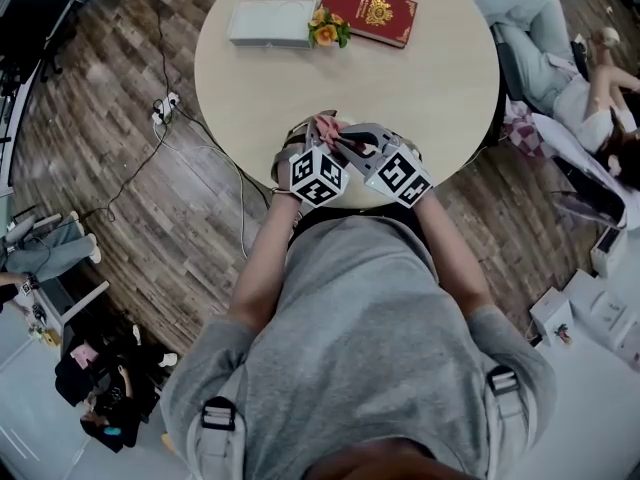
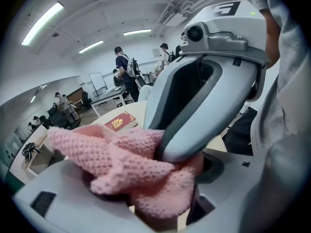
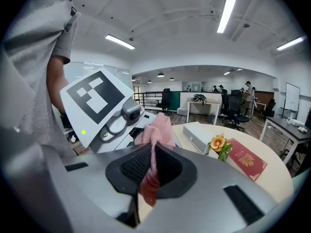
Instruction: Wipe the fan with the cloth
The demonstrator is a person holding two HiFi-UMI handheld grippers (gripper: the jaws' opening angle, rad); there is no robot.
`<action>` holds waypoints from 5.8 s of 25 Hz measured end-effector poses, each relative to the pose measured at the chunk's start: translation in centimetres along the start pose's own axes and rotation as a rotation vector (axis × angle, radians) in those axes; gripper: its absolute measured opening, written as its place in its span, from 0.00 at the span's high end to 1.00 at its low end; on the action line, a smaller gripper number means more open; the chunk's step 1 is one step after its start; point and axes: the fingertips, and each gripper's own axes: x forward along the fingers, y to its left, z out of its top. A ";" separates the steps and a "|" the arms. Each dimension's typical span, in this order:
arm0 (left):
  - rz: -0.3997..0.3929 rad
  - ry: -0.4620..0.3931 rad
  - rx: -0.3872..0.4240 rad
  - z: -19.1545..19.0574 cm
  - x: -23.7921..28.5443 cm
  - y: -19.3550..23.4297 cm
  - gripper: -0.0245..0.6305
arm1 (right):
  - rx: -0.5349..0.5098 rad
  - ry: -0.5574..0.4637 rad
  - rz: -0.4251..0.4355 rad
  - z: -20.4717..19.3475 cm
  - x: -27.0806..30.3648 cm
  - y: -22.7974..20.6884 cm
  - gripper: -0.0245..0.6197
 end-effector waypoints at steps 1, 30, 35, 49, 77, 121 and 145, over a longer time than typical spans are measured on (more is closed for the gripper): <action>0.002 0.002 0.006 -0.1 0.1 0.0 0.39 | 0.000 0.010 0.012 -0.3 0.0 0.3 0.92; -0.046 0.046 0.026 -0.8 -0.3 -1.7 0.39 | -0.052 0.094 -0.035 -0.5 0.4 -0.1 0.92; -0.065 0.028 0.011 -0.4 -0.2 -1.7 0.39 | -0.040 0.110 0.013 -0.5 0.4 0.9 0.92; -0.070 -0.038 -0.129 -0.6 -1.1 0.8 0.39 | -0.081 0.111 -0.013 -0.9 -1.6 0.6 0.92; -0.221 -0.271 -0.364 2.4 -2.5 1.2 0.39 | -0.002 -0.063 -0.055 0.5 -4.3 -1.1 0.92; -0.638 -0.613 -0.449 7.2 -9.2 -2.9 0.39 | 0.131 -0.244 -0.029 2.5 -6.7 -3.4 0.92; -0.679 -0.480 -0.266 4.9 -8.5 -4.0 0.39 | 0.173 -0.244 0.165 4.1 -5.8 -0.9 0.92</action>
